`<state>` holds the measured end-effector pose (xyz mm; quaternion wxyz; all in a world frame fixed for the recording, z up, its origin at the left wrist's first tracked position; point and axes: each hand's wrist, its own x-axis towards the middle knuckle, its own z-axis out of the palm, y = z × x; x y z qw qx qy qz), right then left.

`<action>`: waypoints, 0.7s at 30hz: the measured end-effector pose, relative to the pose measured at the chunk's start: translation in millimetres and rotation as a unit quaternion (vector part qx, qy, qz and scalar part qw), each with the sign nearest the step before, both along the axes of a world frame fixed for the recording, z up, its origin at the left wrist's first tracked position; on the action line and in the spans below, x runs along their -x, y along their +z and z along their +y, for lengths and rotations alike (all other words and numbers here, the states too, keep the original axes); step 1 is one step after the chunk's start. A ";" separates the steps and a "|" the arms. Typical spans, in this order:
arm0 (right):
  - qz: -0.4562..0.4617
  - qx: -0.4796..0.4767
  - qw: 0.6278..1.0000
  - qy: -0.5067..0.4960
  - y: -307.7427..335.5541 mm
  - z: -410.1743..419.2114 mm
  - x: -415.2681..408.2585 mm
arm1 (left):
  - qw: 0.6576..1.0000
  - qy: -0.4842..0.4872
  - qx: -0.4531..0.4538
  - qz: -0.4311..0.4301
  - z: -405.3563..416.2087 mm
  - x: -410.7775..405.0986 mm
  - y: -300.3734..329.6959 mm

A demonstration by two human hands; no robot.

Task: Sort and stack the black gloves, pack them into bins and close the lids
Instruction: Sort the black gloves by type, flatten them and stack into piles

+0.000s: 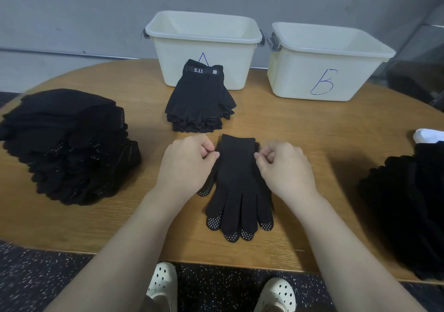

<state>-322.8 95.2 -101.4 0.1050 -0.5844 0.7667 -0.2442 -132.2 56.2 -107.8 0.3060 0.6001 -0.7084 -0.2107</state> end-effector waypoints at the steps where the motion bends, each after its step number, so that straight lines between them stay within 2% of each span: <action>1: -0.008 -0.001 1.000 0.000 0.9 -0.1 -0.2 | 1.000 -0.004 -0.001 0.004 -0.2 -1.2 -0.3; 5: -0.048 -0.006 0.999 0.001 3.7 -2.2 0.0 | 1.000 -0.020 -0.001 0.012 0.7 -2.1 -0.5; 10: -0.057 -0.019 0.998 0.004 0.9 -5.4 -1.9 | 0.999 -0.029 0.009 0.018 1.8 0.9 -2.4; 15: -0.046 -0.011 0.999 0.015 -2.8 -4.9 0.4 | 0.999 -0.029 0.028 0.015 -0.3 5.4 -2.6; 21: 0.003 -0.002 0.999 0.042 -1.3 0.1 -0.9 | 1.000 -0.019 -0.001 0.008 -1.1 7.1 -2.5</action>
